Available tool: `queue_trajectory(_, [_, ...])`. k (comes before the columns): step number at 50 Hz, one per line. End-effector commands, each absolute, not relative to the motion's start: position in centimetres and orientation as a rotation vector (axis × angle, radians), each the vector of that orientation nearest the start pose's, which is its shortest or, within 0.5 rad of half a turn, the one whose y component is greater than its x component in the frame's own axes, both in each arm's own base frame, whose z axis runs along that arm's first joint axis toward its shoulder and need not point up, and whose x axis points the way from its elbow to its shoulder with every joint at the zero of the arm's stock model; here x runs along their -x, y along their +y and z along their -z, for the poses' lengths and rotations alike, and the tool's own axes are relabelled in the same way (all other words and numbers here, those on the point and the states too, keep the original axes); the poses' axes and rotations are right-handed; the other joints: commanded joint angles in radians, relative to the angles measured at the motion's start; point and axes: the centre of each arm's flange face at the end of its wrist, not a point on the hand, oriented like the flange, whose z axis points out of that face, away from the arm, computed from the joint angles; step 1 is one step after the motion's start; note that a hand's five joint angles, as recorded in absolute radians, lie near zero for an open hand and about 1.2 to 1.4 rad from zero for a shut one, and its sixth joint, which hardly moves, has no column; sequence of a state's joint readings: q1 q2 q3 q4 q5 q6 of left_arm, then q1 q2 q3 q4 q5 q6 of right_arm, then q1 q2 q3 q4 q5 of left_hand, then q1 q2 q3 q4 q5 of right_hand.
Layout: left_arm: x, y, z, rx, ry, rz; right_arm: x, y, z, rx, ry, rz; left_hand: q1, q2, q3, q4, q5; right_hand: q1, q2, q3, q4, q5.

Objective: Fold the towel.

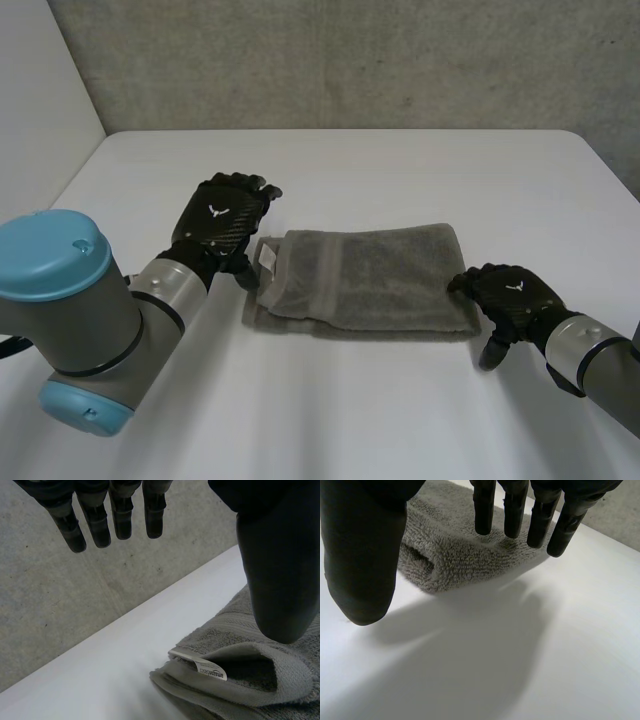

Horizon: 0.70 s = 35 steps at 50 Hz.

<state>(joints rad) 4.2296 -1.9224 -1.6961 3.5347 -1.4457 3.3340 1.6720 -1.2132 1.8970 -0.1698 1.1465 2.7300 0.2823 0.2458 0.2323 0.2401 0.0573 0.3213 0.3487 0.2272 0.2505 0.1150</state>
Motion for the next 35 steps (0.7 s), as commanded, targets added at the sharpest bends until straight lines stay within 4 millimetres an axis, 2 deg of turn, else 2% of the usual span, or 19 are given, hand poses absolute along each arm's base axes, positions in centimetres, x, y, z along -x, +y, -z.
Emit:
queue_trajectory(1, [29.2, -24.9, -19.1, -0.982, 2.353, 2.295, -19.8, -26.5, -13.2, 0.93, 2.303, 1.541, -0.089, -0.053, -0.058, -0.066, -0.039, 0.025, -0.003, -0.053, -0.076, 0.056])
queue_trajectory(7, [29.1, -24.9, -19.0, -0.982, 2.355, 2.293, -19.9, -26.9, -13.2, 0.935, 2.293, 1.556, -0.089, -0.053, -0.058, -0.066, -0.039, 0.119, 0.092, -0.053, -0.076, 0.151])
queue_trajectory(17, [29.1, -24.8, -18.8, -0.987, 2.358, 2.287, -20.8, -28.5, -12.1, 0.968, 2.259, 1.593, -0.092, -0.056, -0.058, -0.066, -0.042, 0.435, 0.408, -0.053, -0.076, 0.467])
queue_trajectory(23, [29.1, -24.9, -18.8, -0.981, 2.343, 2.305, -20.8, -28.7, -11.3, 0.97, 2.273, 1.567, -0.092, -0.056, -0.058, -0.066, -0.042, 0.501, 0.473, -0.053, -0.076, 0.532])
queue_trajectory(25, [29.1, -24.9, -18.8, -0.982, 2.345, 2.303, -20.7, -28.6, -11.1, 0.967, 2.279, 1.56, -0.092, -0.056, -0.058, -0.066, -0.042, 0.737, 0.71, -0.053, -0.076, 0.769])
queue_trajectory(26, [29.1, -24.9, -18.8, -0.982, 2.345, 2.303, -20.7, -28.6, -11.1, 0.967, 2.279, 1.56, -0.092, -0.056, -0.058, -0.066, -0.042, 0.738, 0.711, -0.053, -0.076, 0.77])
queue_trajectory(28, [29.1, -24.8, -18.7, -0.982, 2.347, 2.3, -20.4, -28.7, -11.4, 0.95, 2.286, 1.568, -0.092, -0.056, -0.058, -0.066, -0.042, 1.073, 1.046, -0.053, -0.076, 1.105])
queue_trajectory(32, [29.0, -24.7, -18.7, -0.982, 2.348, 2.298, -20.0, -28.8, -12.1, 0.93, 2.294, 1.588, -0.092, -0.056, -0.058, -0.066, -0.042, 1.075, 1.048, -0.053, -0.076, 1.107])
queue_trajectory(35, [28.9, -24.8, -18.8, -0.976, 2.348, 2.297, -19.2, -29.1, -13.4, 0.908, 2.291, 1.642, -0.092, -0.056, -0.058, -0.066, -0.042, 1.075, 1.048, -0.053, -0.076, 1.107])
